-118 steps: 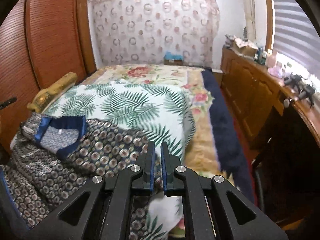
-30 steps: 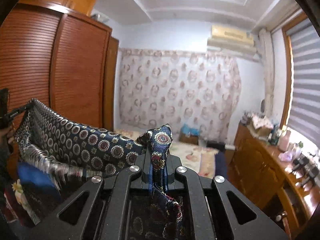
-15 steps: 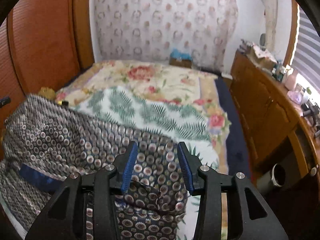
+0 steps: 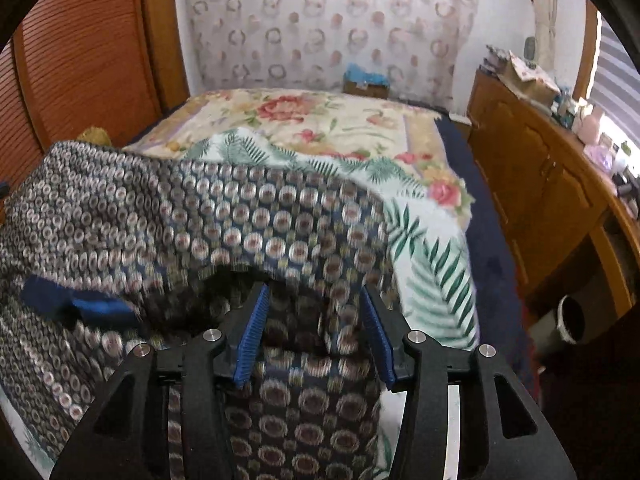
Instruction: Fold small clothes
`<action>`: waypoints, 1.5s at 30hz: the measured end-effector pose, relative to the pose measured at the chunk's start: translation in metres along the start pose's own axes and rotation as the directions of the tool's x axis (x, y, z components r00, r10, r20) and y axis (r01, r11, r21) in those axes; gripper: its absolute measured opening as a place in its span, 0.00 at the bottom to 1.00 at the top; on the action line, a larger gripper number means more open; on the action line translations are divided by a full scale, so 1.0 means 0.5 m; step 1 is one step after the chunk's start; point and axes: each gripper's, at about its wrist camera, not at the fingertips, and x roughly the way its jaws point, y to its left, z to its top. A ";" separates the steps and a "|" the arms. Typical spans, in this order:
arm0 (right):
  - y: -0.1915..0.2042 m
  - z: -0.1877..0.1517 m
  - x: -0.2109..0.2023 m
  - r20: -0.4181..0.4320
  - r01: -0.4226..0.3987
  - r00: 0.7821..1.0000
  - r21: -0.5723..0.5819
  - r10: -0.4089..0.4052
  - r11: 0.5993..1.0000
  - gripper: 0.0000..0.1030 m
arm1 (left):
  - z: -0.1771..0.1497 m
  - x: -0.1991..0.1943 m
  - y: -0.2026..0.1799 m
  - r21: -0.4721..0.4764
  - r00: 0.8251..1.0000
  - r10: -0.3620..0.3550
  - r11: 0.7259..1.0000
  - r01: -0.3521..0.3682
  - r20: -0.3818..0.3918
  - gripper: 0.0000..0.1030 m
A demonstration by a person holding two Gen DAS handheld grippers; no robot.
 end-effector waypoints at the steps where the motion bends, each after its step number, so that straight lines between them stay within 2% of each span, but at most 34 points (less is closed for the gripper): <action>1: 0.000 -0.009 0.003 -0.003 -0.004 1.000 0.002 0.004 1.000 0.46 | -0.003 0.005 0.001 -0.003 1.000 0.001 1.000 -0.001 -0.006 0.31; 10: 0.011 -0.052 0.051 -0.038 -0.006 0.999 0.011 0.006 1.000 0.47 | -0.020 0.014 0.004 -0.003 1.000 -0.004 1.000 0.004 -0.028 0.31; 13: 0.012 -0.059 0.049 -0.017 0.001 1.000 0.013 -0.001 1.000 0.47 | -0.025 0.014 0.008 -0.009 0.999 -0.007 1.000 0.006 -0.033 0.31; 20: 0.008 -0.062 0.049 -0.015 0.003 1.000 0.017 -0.002 1.000 0.47 | -0.031 0.015 0.010 -0.016 1.000 -0.001 1.000 0.001 -0.025 0.31; 27: 0.006 -0.065 0.049 -0.015 0.009 1.000 0.012 -0.009 1.000 0.47 | -0.017 0.007 0.030 -0.039 0.999 0.033 0.999 -0.033 0.001 0.31; 32: 0.006 -0.065 0.049 -0.015 0.015 1.000 0.008 -0.014 1.000 0.47 | -0.016 0.033 0.045 -0.043 0.998 0.040 0.998 -0.042 -0.037 0.31; 35: 0.007 -0.065 0.049 -0.014 0.015 1.000 0.008 -0.014 1.000 0.47 | -0.020 0.030 0.043 -0.045 0.999 0.037 0.998 -0.038 -0.012 0.31; 37: 0.006 -0.065 0.049 -0.014 0.015 1.000 0.007 -0.015 1.000 0.47 | -0.022 0.020 0.034 -0.042 1.000 -0.017 0.999 0.017 0.010 0.12; 38: 0.006 -0.065 0.049 -0.014 0.016 1.000 0.007 -0.016 1.000 0.47 | -0.023 0.015 0.029 -0.037 1.000 -0.026 0.999 0.026 0.016 0.10; 39: 0.007 -0.065 0.049 -0.014 0.017 1.000 0.006 -0.016 1.000 0.47 | -0.022 0.009 0.024 -0.028 0.999 -0.028 0.999 0.029 0.028 0.01; 45: 0.008 -0.066 0.049 -0.014 0.018 1.000 0.005 -0.018 1.000 0.47 | -0.001 -0.053 -0.011 0.010 0.992 -0.045 0.999 0.044 0.121 0.00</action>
